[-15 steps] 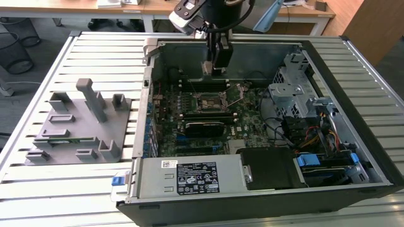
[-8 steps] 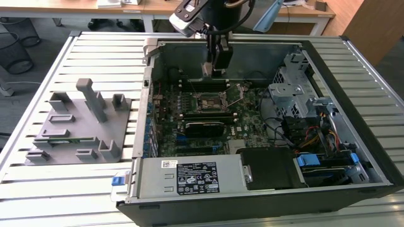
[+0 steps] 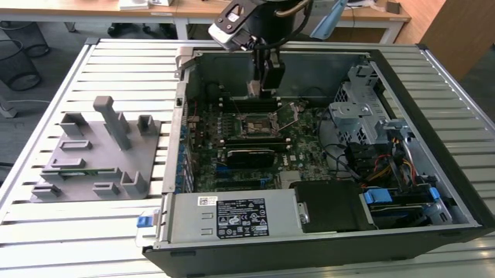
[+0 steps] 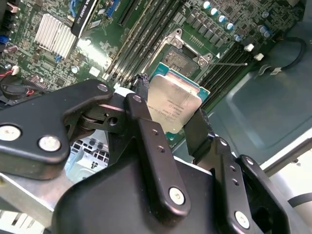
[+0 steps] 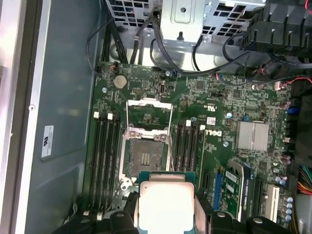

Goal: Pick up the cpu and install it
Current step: 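Place the cpu into insertion slot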

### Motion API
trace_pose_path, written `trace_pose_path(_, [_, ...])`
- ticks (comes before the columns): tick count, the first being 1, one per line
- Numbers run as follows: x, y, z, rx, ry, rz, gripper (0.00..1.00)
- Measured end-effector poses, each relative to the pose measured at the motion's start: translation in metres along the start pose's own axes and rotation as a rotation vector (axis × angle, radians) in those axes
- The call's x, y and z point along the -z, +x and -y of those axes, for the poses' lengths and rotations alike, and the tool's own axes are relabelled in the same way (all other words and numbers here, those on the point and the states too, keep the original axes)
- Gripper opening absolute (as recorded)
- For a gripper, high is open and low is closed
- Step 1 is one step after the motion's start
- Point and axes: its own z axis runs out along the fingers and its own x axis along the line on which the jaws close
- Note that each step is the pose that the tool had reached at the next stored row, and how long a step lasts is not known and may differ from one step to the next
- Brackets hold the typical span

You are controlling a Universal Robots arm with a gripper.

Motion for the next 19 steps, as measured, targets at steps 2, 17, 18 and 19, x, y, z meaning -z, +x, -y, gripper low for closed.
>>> trace_pose_path(2, [-0.0036, 0.0004, -0.0009, 0.000, 0.0000, 0.0000, 0.54])
trace_pose_path(17, [-0.0305, 0.0135, -0.0076, -0.017, -0.0001, 0.0000, 0.54])
trace_pose_path(18, [-0.0323, 0.0136, -0.0076, -0.017, 0.0001, 0.0001, 0.54])
trace_pose_path(19, [-0.0339, 0.0138, -0.0077, -0.017, 0.0000, 0.0001, 0.54])
